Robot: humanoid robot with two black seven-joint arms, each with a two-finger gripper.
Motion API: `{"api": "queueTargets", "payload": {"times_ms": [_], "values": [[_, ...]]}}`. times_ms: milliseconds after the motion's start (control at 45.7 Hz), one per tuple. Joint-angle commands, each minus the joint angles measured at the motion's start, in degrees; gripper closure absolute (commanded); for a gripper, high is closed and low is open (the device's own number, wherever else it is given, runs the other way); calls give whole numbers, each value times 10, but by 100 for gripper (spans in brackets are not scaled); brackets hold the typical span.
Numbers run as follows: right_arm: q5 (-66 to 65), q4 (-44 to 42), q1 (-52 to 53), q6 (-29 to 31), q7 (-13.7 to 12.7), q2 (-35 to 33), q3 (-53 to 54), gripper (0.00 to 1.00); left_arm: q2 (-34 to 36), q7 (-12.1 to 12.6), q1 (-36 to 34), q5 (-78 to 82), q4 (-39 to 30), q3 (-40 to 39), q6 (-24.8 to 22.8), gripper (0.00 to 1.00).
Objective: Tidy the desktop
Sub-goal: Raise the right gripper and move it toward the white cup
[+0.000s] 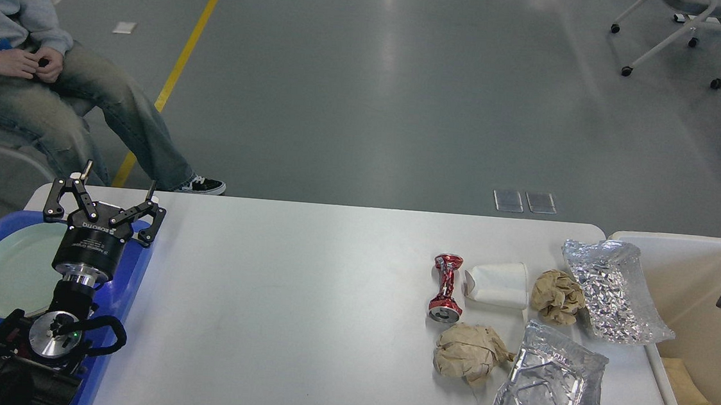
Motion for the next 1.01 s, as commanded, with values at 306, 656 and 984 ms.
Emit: {"api": "queueTargets", "payload": {"times_ms": [306,656,984], "values": [[50,218,425,340,-1,141,-171,0,0,0,0,0,0,0,0,4],[176,387,644,329,-2,206,-199,0,-1,0,0,0,0,0,0,4],[185,406,606,235,-2,209,-181,1,0,0,0,0,1,0,0,4]]}}
